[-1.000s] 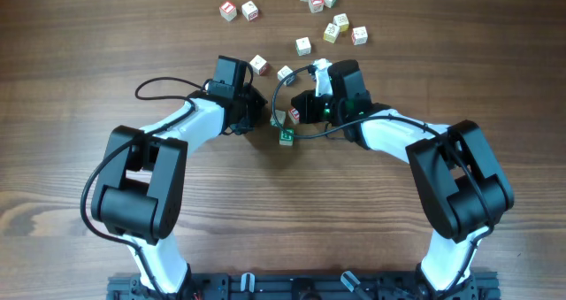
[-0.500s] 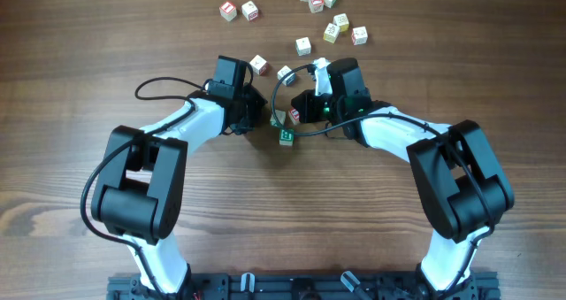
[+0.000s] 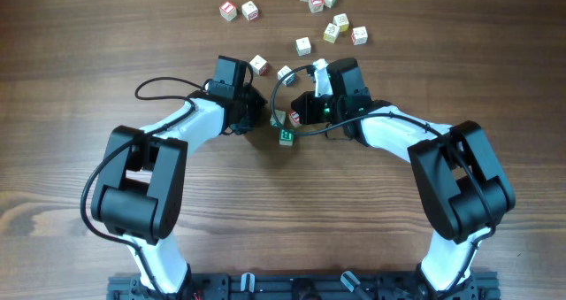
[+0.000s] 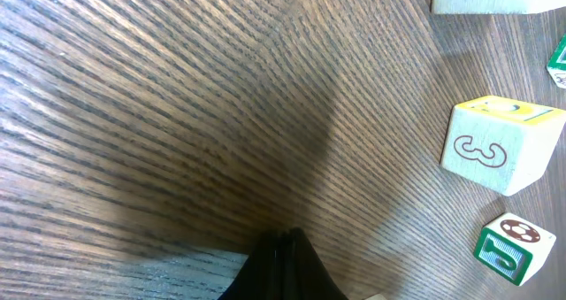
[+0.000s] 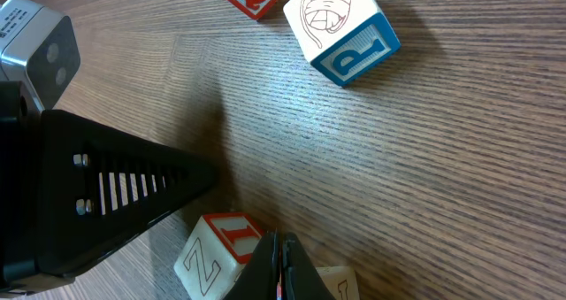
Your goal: Form a circle
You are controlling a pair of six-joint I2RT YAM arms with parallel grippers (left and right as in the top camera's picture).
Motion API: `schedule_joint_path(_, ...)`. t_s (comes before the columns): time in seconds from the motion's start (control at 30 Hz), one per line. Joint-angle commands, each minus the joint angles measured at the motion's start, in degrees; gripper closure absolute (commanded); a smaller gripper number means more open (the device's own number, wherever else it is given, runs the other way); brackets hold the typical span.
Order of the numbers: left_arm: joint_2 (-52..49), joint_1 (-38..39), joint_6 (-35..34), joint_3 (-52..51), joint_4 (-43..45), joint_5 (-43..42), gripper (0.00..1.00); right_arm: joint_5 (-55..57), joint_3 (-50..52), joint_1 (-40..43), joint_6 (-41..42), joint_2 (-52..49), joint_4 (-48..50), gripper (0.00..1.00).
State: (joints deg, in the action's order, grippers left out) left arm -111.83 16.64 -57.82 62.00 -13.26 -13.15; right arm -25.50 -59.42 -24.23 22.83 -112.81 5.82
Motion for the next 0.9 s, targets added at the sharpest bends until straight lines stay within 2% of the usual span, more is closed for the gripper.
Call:
schedule_joint_path(0.0, -4.22, -0.74, -0.55, -3.28, -2.71, 7.30, 0.96, -0.31, -0.04, -0.31, -0.31, 0.66, -0.79, 0.95)
schedule_joint_path(0.2, -4.22, -0.74, -0.55, -3.28, -2.71, 7.30, 0.96, 0.50, -0.07, -0.31, -0.33, 1.70, 0.79, 0.95)
schedule_joint_path(0.47, -4.22, -0.74, -0.55, -3.28, -2.71, 7.28, 0.96, 11.06, -0.15, -0.28, 0.13, 9.01, -0.94, 0.95)
schedule_joint_path(0.6, -4.22, -0.55, -0.55, -3.28, -2.62, 7.26, 0.96, 17.00, 0.37, -0.28, 4.00, 8.09, -9.44, 0.96)
schedule_joint_path(0.87, -4.22, 0.28, -0.50, -3.28, -2.01, 7.52, 0.96, 17.07, 0.68, -0.28, 8.59, 3.91, -9.33, 0.95)
